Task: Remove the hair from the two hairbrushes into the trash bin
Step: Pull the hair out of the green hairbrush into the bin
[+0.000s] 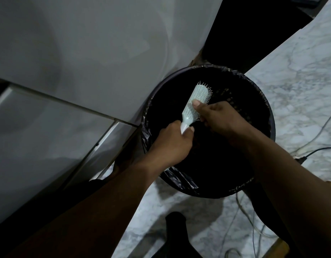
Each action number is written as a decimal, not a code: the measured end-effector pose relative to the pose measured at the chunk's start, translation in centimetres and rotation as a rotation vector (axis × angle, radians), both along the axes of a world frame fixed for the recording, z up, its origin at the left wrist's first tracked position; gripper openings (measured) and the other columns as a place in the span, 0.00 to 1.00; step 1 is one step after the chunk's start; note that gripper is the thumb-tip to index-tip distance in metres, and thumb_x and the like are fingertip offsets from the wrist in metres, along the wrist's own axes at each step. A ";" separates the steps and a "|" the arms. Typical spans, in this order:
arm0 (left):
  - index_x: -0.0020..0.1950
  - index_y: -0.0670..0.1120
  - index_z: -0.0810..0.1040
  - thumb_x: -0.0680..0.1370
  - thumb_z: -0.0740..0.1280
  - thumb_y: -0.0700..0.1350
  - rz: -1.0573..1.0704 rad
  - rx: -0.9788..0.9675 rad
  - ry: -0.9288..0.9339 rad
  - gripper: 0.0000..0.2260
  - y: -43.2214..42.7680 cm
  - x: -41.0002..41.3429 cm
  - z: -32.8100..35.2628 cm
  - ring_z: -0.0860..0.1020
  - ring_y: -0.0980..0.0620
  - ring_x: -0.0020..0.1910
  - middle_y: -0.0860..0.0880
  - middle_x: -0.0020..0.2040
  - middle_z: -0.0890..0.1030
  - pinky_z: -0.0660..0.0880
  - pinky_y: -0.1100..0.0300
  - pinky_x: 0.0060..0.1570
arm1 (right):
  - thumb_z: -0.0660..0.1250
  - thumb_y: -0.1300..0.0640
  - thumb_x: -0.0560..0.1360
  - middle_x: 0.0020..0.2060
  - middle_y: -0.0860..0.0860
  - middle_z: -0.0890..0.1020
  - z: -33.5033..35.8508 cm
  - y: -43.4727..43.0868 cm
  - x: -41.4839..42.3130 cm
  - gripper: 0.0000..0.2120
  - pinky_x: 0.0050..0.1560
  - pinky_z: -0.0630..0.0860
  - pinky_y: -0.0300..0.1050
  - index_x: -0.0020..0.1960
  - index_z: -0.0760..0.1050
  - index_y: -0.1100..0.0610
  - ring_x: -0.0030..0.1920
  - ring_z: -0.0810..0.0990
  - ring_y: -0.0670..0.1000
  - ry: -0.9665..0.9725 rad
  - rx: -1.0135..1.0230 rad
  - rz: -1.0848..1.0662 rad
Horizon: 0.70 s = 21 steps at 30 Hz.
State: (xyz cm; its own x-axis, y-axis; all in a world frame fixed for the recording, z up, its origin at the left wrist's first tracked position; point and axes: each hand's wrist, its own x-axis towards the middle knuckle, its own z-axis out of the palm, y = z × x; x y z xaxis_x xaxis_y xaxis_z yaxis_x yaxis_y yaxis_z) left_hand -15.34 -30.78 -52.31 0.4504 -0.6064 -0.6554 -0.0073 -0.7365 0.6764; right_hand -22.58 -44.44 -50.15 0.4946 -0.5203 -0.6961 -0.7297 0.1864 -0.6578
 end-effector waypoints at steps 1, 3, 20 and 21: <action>0.48 0.48 0.75 0.80 0.61 0.56 0.011 -0.013 0.009 0.12 -0.1 0.0 0.0 0.77 0.47 0.31 0.47 0.38 0.79 0.76 0.52 0.34 | 0.66 0.44 0.79 0.19 0.47 0.71 0.0 -0.1 0.0 0.25 0.23 0.64 0.34 0.29 0.72 0.57 0.19 0.67 0.43 -0.035 0.008 -0.006; 0.46 0.49 0.74 0.80 0.62 0.56 0.033 -0.028 0.039 0.11 -0.1 0.1 -0.1 0.75 0.48 0.29 0.49 0.36 0.77 0.74 0.53 0.33 | 0.65 0.48 0.81 0.21 0.50 0.70 -0.2 -0.2 0.0 0.24 0.23 0.61 0.36 0.29 0.71 0.56 0.20 0.64 0.45 -0.084 0.028 -0.016; 0.57 0.43 0.70 0.83 0.62 0.52 0.124 0.054 0.032 0.13 0.2 0.7 0.6 0.74 0.53 0.25 0.47 0.40 0.76 0.68 0.65 0.20 | 0.69 0.47 0.78 0.21 0.53 0.75 -1.6 -0.6 -1.0 0.20 0.26 0.69 0.38 0.31 0.73 0.56 0.19 0.71 0.47 0.042 -0.123 -0.076; 0.58 0.43 0.69 0.83 0.62 0.53 0.101 0.061 0.005 0.13 0.3 0.7 0.8 0.75 0.53 0.24 0.47 0.41 0.77 0.67 0.66 0.18 | 0.69 0.48 0.77 0.26 0.54 0.79 -2.1 -0.5 -1.1 0.17 0.30 0.72 0.40 0.33 0.74 0.54 0.23 0.75 0.47 0.076 -0.194 -0.015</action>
